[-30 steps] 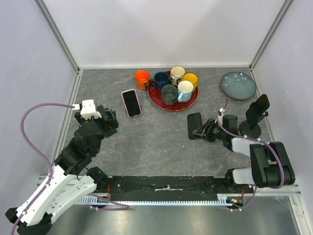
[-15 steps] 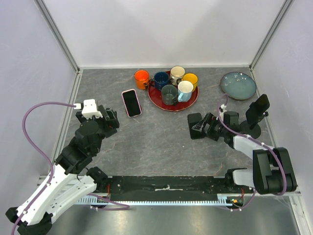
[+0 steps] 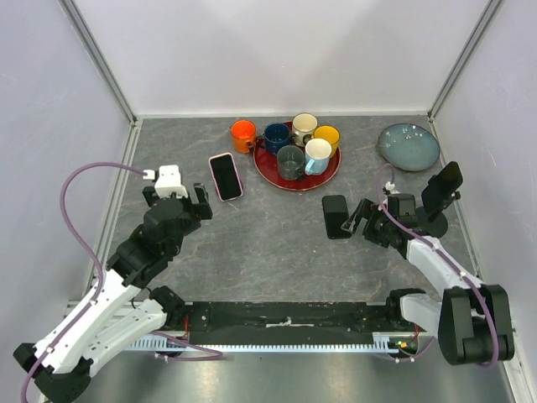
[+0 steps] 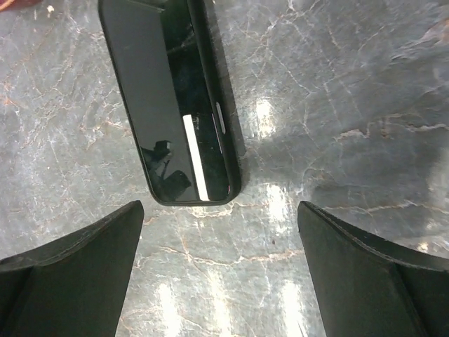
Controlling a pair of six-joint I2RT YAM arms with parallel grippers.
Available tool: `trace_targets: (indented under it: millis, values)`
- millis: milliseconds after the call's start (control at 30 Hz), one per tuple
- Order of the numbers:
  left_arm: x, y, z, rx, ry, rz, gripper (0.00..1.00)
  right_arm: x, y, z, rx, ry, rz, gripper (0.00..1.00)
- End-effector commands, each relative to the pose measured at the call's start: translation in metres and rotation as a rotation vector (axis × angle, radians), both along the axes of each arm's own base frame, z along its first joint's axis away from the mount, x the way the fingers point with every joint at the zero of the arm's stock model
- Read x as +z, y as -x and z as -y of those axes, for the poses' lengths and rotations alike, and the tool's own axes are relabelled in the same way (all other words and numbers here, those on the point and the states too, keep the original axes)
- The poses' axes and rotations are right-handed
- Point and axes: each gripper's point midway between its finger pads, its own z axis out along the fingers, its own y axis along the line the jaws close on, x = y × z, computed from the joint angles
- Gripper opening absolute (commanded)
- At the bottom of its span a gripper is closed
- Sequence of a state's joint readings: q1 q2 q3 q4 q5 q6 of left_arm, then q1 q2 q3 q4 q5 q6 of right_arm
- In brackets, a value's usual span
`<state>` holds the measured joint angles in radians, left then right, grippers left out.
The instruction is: Remove the phone from the phone stand
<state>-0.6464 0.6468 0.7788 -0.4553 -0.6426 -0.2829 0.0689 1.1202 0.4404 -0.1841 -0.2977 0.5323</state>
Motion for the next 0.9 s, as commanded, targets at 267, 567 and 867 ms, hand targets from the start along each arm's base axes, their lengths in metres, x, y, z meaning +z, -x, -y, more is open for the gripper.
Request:
trace_targets:
  millis: [267, 567, 867]
  values:
    - [-0.024, -0.024, 0.037, 0.000, 0.031, -0.229, 0.95, 0.128, -0.019, 0.010, 0.047, 0.123, 0.296, 0.98]
    - [-0.042, -0.060, 0.065, 0.044, 0.031, -0.317, 0.96, 0.142, -0.011, -0.003, 0.116, 0.172, 0.391, 0.98]
    - [-0.066, -0.113, 0.060, 0.207, 0.015, -0.330, 0.99, 0.136, 0.003, -0.018, 0.183, 0.190, 0.436, 0.98]
